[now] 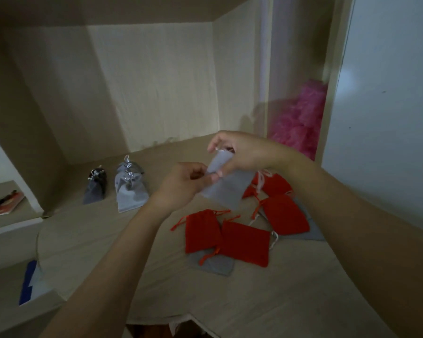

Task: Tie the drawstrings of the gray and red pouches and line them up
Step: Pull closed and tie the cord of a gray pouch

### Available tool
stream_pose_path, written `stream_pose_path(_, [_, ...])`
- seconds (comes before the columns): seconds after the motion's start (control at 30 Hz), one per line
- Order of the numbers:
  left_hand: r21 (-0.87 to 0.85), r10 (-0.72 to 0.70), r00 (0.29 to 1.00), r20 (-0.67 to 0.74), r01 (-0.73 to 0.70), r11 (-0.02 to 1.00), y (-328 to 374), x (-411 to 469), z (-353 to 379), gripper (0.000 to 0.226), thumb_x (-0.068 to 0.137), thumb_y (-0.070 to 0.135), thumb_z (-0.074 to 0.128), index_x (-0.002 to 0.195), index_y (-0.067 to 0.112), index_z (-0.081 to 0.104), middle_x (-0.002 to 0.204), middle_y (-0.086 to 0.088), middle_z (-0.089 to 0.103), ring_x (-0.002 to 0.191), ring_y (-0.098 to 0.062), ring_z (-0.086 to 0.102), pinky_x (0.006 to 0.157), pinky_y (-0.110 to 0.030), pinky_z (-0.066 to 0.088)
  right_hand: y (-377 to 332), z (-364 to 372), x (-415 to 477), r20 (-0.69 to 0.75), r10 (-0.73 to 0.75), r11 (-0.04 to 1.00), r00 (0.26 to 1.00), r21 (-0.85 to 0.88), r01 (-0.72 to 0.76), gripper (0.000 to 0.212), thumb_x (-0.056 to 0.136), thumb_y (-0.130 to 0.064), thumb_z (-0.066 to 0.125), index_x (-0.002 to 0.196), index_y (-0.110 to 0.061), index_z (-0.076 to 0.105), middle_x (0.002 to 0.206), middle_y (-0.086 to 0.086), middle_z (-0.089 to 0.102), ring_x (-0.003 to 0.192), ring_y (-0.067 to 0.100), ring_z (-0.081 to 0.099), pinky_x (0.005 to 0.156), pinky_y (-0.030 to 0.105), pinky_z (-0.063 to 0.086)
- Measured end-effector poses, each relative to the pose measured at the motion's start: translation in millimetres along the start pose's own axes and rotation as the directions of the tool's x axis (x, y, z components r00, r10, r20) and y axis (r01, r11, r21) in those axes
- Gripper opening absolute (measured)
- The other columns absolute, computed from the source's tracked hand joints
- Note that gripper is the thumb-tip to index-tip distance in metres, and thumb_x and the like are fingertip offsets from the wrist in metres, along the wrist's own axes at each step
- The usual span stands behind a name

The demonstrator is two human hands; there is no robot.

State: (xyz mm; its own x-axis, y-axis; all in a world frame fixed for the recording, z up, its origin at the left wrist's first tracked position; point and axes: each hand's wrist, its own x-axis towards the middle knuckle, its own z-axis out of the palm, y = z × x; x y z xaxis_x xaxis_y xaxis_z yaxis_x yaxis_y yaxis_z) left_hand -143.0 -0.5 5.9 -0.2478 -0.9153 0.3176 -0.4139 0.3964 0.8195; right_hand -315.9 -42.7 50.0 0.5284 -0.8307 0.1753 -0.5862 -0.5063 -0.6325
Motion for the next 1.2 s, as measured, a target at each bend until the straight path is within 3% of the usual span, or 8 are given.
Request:
stream_pose_path(0.07, [-0.197, -0.092, 0.988, -0.127, 0.066, 0.978, -12.7, 6.2, -4.4, 0.017, 0.09, 0.012, 0.06, 0.075, 0.004, 0.063, 0.062, -0.008, 0.055, 0.052, -0.007, 0.045, 0.051, -0.019, 0.035, 2.4, 0.8, 10.5, -0.044, 0.054, 0.989, 0.998, 0.139, -0.047, 0.041, 0.077, -0.019, 0.077, 0.112, -0.011, 0.058, 0.11, 0.01, 0.064, 0.098, 0.024, 0.064, 0.085, 0.039, 0.053])
stream_pose_path(0.17, [-0.414, -0.257, 0.942, -0.217, 0.15, 0.898, -41.6, 11.8, -9.0, 0.011, 0.09, 0.009, 0.058, 0.083, 0.001, 0.064, 0.08, -0.019, 0.062, 0.073, -0.024, 0.054, 0.066, -0.032, 0.043, 6.5, 8.7, 19.1, -0.113, 0.106, 0.972, 0.988, 0.222, -0.079, 0.008, 0.089, -0.02, 0.064, 0.091, -0.012, 0.064, 0.079, 0.008, 0.067, 0.061, 0.011, 0.063, 0.058, 0.022, 0.052])
stream_pose_path(0.27, [-0.569, -0.339, 0.931, -0.137, 0.206, 0.796, -63.5, 9.1, -11.0, 0.008, 0.09, 0.005, 0.056, 0.085, 0.003, 0.062, 0.085, -0.019, 0.06, 0.074, -0.025, 0.056, 0.069, -0.033, 0.047, 11.7, 18.6, 21.3, -0.192, 0.063, 0.981, 0.979, 0.19, -0.025, 0.021, 0.095, -0.022, 0.055, 0.076, -0.02, 0.064, 0.063, -0.006, 0.062, 0.043, 0.0, 0.051, 0.05, 0.016, 0.041])
stream_pose_path(0.5, [-0.642, -0.255, 0.963, -0.084, 0.143, 0.754, -78.1, 8.3, -17.0, 0.022, 0.084, 0.002, 0.058, 0.105, 0.009, 0.059, 0.084, -0.007, 0.07, 0.076, -0.021, 0.066, 0.075, -0.033, 0.054, 14.9, 38.9, 33.4, -0.114, 0.13, 0.942, 0.985, 0.323, -0.087, 0.026, 0.082, -0.03, 0.071, 0.092, -0.006, 0.065, 0.064, -0.002, 0.061, 0.048, 0.003, 0.057, 0.05, 0.017, 0.047])
stream_pose_path(0.63, [-0.577, -0.196, 0.974, -0.11, 0.098, 0.811, -75.9, 8.2, -13.5, 0.033, 0.083, 0.001, 0.059, 0.113, 0.014, 0.057, 0.088, -0.008, 0.072, 0.082, -0.023, 0.068, 0.077, -0.034, 0.055, 16.4, 48.7, 35.7, -0.27, 0.172, 0.877, 0.947, 0.479, -0.022, 0.026, 0.088, -0.03, 0.065, 0.095, -0.005, 0.07, 0.07, -0.001, 0.063, 0.054, 0.003, 0.057, 0.05, 0.013, 0.044])
stream_pose_path(0.77, [-0.547, -0.15, 0.98, -0.132, 0.054, 0.836, -75.5, 7.1, -12.7, 0.034, 0.083, -0.002, 0.062, 0.113, 0.013, 0.058, 0.095, -0.005, 0.072, 0.089, -0.02, 0.068, 0.081, -0.03, 0.055, 21.2, 55.9, 37.6, -0.425, 0.154, 0.831, 0.892, 0.544, 0.115, 0.015, 0.09, -0.018, 0.064, 0.086, -0.004, 0.069, 0.055, -0.007, 0.055, 0.046, -0.004, 0.048, 0.049, 0.011, 0.038])
stream_pose_path(0.93, [-0.665, -0.243, 0.943, -0.226, 0.033, 0.746, -78.1, 10.0, -11.8, 0.024, 0.095, 0.017, 0.047, 0.108, 0.008, 0.065, 0.102, -0.006, 0.071, 0.091, -0.015, 0.066, 0.083, -0.032, 0.051, 25.6, 67.7, 37.7, -0.357, 0.151, 0.837, 0.922, 0.542, 0.073, 0.017, 0.085, -0.017, 0.07, 0.087, 0.0, 0.071, 0.041, -0.015, 0.048, 0.042, -0.003, 0.04, 0.047, 0.008, 0.032])
stream_pose_path(1.2, [-0.606, -0.308, 0.869, -0.386, 0.013, 0.796, -86.9, 12.5, -16.3, 0.017, 0.092, 0.012, 0.054, 0.102, 0.006, 0.067, 0.089, 0.0, 0.073, 0.081, -0.01, 0.069, 0.071, -0.019, 0.056, 34.5, 68.4, 43.1, -0.36, 0.083, 0.793, 0.929, 0.589, 0.157, 0.016, 0.09, 0.001, 0.057, 0.102, 0.002, 0.068, 0.076, 0.013, 0.063, 0.056, 0.0, 0.058, 0.061, 0.012, 0.049])
